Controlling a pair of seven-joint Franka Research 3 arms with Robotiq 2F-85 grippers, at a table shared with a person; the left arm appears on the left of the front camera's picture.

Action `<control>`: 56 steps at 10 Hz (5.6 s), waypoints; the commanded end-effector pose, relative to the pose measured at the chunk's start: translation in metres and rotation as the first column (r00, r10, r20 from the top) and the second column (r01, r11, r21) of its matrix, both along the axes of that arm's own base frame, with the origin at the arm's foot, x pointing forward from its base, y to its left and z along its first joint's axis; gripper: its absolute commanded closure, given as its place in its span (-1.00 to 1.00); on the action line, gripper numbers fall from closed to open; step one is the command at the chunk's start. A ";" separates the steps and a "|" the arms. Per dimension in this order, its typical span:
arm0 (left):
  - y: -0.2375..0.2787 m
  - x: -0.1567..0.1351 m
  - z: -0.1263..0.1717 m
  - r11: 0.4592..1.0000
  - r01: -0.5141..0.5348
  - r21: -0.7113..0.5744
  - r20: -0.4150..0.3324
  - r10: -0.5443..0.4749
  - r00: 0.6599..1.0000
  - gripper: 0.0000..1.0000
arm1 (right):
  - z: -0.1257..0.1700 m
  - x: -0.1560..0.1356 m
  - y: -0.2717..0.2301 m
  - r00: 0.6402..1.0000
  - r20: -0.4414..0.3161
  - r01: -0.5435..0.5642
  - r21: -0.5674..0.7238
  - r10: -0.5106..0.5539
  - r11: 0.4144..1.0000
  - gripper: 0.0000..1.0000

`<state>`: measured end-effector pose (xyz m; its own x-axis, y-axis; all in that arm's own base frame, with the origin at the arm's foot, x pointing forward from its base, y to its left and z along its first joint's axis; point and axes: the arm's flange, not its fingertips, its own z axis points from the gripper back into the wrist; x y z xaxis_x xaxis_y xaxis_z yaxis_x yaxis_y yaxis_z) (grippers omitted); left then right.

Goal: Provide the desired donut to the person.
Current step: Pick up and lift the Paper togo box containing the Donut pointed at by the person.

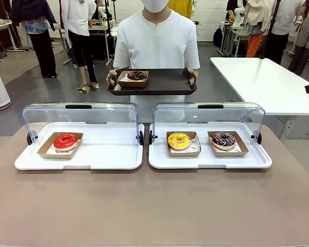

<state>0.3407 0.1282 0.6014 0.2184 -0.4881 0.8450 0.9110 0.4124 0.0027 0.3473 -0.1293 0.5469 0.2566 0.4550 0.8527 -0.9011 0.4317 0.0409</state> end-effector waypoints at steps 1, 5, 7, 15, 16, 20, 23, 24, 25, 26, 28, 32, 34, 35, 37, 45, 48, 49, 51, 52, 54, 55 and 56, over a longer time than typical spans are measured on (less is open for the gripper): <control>0.009 -0.019 -0.050 0.996 0.087 -0.015 0.087 -0.086 0.993 -1.00 | -0.001 0.001 0.001 1.000 0.014 -0.007 0.019 0.007 1.000 -1.00; 0.016 -0.017 -0.107 0.998 0.037 0.043 0.041 -0.038 0.998 -1.00 | -0.001 0.001 0.001 1.000 0.014 -0.007 0.019 0.007 1.000 -1.00; 0.017 -0.005 -0.102 0.994 0.012 0.106 0.024 -0.015 1.000 -1.00 | -0.001 0.001 0.001 1.000 0.014 -0.007 0.019 0.007 1.000 -1.00; 0.011 -0.004 -0.103 0.992 0.039 0.122 0.021 -0.042 0.999 -1.00 | -0.001 0.001 0.001 1.000 0.014 -0.007 0.019 0.007 1.000 -1.00; 0.011 -0.004 -0.103 0.992 0.039 0.122 0.021 -0.042 0.999 -1.00 | -0.001 0.001 0.001 1.000 0.014 -0.007 0.019 0.007 1.000 -1.00; 0.011 -0.004 -0.103 0.992 0.039 0.122 0.021 -0.042 0.999 -1.00 | -0.001 0.001 0.001 1.000 0.014 -0.007 0.019 0.007 1.000 -1.00; 0.011 -0.004 -0.103 0.992 0.039 0.122 0.021 -0.042 0.999 -1.00 | -0.001 0.001 0.001 1.000 0.014 -0.007 0.019 0.007 1.000 -1.00; 0.011 -0.004 -0.103 0.992 0.039 0.122 0.021 -0.042 0.999 -1.00 | -0.001 0.001 0.001 1.000 0.014 -0.007 0.019 0.007 1.000 -1.00; 0.011 -0.004 -0.103 0.992 0.039 0.122 0.021 -0.042 0.999 -1.00 | -0.001 0.001 0.001 1.000 0.014 -0.007 0.019 0.007 1.000 -1.00; 0.011 -0.004 -0.103 0.992 0.039 0.122 0.021 -0.042 0.999 -1.00 | -0.001 0.001 0.001 1.000 0.014 -0.007 0.019 0.007 1.000 -1.00; 0.011 -0.004 -0.103 0.992 0.039 0.122 0.021 -0.042 0.999 -1.00 | -0.001 0.001 0.001 1.000 0.014 -0.007 0.019 0.007 1.000 -1.00; 0.011 -0.004 -0.103 0.992 0.039 0.122 0.021 -0.042 0.999 -1.00 | -0.001 0.001 0.001 1.000 0.014 -0.007 0.019 0.007 1.000 -1.00; 0.009 0.002 -0.096 0.973 0.094 0.212 -0.042 -0.087 0.995 -1.00 | -0.001 0.001 0.001 1.000 0.014 -0.007 0.019 0.007 1.000 -1.00; 0.001 0.015 -0.088 0.949 0.110 0.294 -0.055 -0.098 0.994 -1.00 | -0.001 0.001 0.001 1.000 0.014 -0.007 0.019 0.007 1.000 -1.00; -0.035 0.039 -0.082 0.822 0.222 0.525 -0.146 -0.170 0.975 -1.00 | -0.001 0.001 0.001 1.000 0.014 -0.007 0.019 0.007 1.000 -1.00; -0.173 0.086 -0.200 0.453 0.386 0.804 -0.216 -0.382 0.899 -1.00 | -0.001 0.001 0.001 1.000 0.014 -0.007 0.019 0.007 1.000 -1.00; -0.170 0.108 -0.226 0.457 0.418 0.785 -0.246 -0.390 0.887 -1.00 | -0.001 0.001 0.001 1.000 0.014 -0.007 0.019 0.007 1.000 -1.00; -0.167 0.109 -0.232 0.458 0.435 0.775 -0.257 -0.401 0.879 -1.00 | -0.001 0.001 0.001 1.000 0.014 -0.007 0.019 0.007 1.000 -1.00; -0.162 0.120 -0.237 0.423 0.473 0.772 -0.286 -0.433 0.855 -1.00 | -0.001 0.001 0.001 1.000 0.014 -0.007 0.019 0.007 1.000 -1.00; -0.160 0.121 -0.240 0.433 0.477 0.765 -0.288 -0.433 0.854 -1.00 | -0.001 0.001 0.001 1.000 0.014 -0.007 0.019 0.007 1.000 -1.00; -0.151 0.123 -0.236 0.473 0.459 0.752 -0.254 -0.435 0.864 -1.00 | -0.001 0.001 0.001 1.000 0.014 -0.007 0.019 0.007 1.000 -1.00; -0.164 0.117 -0.242 0.446 0.463 0.766 -0.283 -0.413 0.866 -1.00 | -0.001 0.001 0.001 1.000 0.014 -0.007 0.019 0.007 1.000 -1.00; -0.164 0.117 -0.242 0.446 0.463 0.766 -0.283 -0.413 0.866 -1.00 | -0.001 0.001 0.001 1.000 0.014 -0.007 0.019 0.007 1.000 -1.00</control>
